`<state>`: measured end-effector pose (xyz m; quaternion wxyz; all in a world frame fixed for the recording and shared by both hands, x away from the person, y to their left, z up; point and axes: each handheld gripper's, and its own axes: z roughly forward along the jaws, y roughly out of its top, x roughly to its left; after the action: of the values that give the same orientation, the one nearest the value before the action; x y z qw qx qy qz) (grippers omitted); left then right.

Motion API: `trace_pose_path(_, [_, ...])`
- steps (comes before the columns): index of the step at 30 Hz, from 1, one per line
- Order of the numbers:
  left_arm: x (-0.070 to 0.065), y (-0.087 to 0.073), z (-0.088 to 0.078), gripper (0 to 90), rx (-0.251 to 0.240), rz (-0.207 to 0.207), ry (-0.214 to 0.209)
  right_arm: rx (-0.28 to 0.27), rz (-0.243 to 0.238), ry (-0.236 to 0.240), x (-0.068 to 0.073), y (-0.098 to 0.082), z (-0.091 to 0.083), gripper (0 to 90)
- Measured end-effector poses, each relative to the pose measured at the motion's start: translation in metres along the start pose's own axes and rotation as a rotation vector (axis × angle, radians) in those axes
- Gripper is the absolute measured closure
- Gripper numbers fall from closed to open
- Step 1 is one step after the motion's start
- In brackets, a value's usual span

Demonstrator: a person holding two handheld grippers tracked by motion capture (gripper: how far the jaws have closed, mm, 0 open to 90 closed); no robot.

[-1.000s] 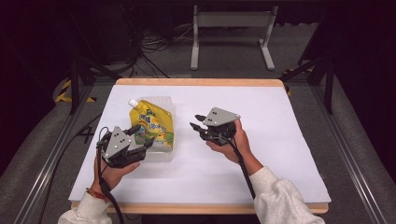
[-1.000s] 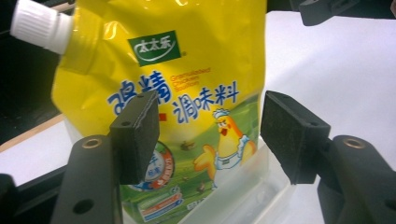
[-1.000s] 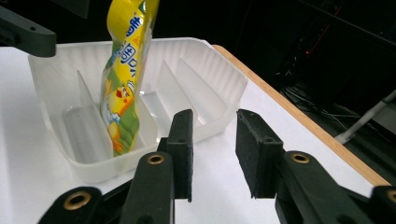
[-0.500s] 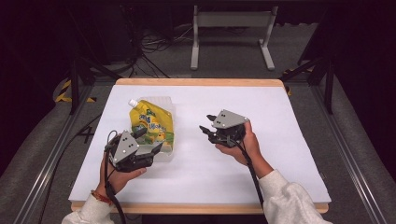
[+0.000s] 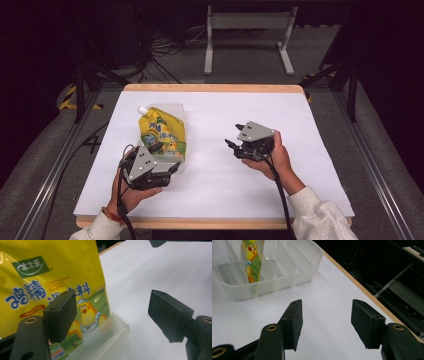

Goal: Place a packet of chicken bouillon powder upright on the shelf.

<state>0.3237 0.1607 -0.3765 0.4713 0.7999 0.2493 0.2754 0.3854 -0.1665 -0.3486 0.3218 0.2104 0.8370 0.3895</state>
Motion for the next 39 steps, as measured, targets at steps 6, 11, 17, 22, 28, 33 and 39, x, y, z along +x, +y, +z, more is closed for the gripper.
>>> trace_pose_path(6, [-0.009,-0.001,0.005,19.9,0.021,0.014,-0.034,0.023,-0.008,-0.019,-0.003,-0.010,-0.008,38.9])
trace_pose_path(11, [-0.017,-0.003,0.009,17.6,0.034,0.029,-0.075,0.041,-0.009,-0.037,-0.006,-0.018,-0.015,34.7])
trace_pose_path(17, [-0.028,-0.006,0.016,17.1,0.062,0.059,-0.108,0.059,0.009,-0.046,-0.011,-0.028,-0.023,29.2])
trace_pose_path(22, [-0.036,-0.009,0.022,15.6,0.087,0.073,-0.138,0.088,0.002,-0.059,-0.013,-0.038,-0.029,25.7])
trace_pose_path(28, [-0.046,-0.013,0.030,14.6,0.118,0.091,-0.163,0.115,0.011,-0.069,-0.016,-0.055,-0.038,23.5])
trace_pose_path(33, [-0.053,-0.014,0.031,14.1,0.124,0.116,-0.171,0.125,0.026,-0.076,-0.018,-0.065,-0.045,22.9])
trace_pose_path(39, [-0.060,-0.016,0.034,13.7,0.140,0.134,-0.210,0.139,0.051,-0.084,-0.021,-0.082,-0.055,22.0])
